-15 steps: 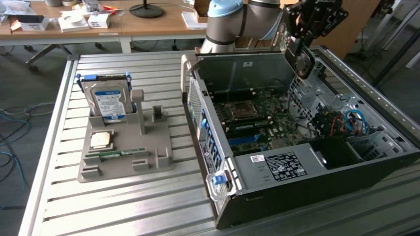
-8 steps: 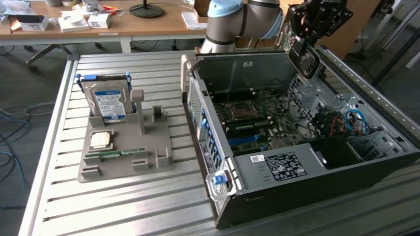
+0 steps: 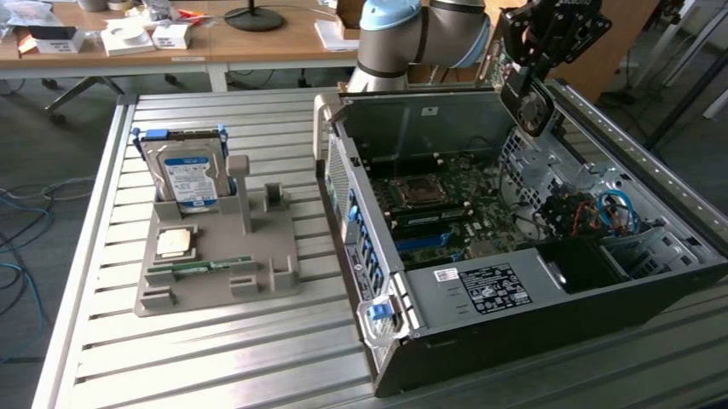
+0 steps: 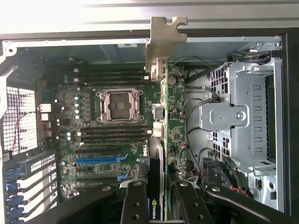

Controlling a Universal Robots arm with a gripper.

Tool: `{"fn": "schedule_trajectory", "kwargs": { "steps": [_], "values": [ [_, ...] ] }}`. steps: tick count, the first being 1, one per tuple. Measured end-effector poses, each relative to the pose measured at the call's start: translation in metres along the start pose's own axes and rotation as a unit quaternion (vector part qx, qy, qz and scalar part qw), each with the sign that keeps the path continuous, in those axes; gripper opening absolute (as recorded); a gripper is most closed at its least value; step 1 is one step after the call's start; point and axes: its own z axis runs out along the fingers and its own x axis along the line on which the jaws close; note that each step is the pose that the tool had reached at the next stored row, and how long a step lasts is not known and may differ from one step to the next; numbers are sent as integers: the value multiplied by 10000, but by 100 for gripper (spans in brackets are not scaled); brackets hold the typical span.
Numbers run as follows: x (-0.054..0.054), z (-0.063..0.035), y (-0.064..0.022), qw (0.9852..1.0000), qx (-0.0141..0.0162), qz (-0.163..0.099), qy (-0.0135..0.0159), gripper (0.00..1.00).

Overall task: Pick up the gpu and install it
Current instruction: 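Insert the gpu into the slot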

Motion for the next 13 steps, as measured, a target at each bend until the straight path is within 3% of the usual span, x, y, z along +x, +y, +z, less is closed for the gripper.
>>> {"fn": "schedule_trajectory", "kwargs": {
  "steps": [8,13],
  "values": [
    [0,0,0,10000,1,-26,1,27],
    [0,1,0,9997,-4,-246,15,27]
  ]
}}
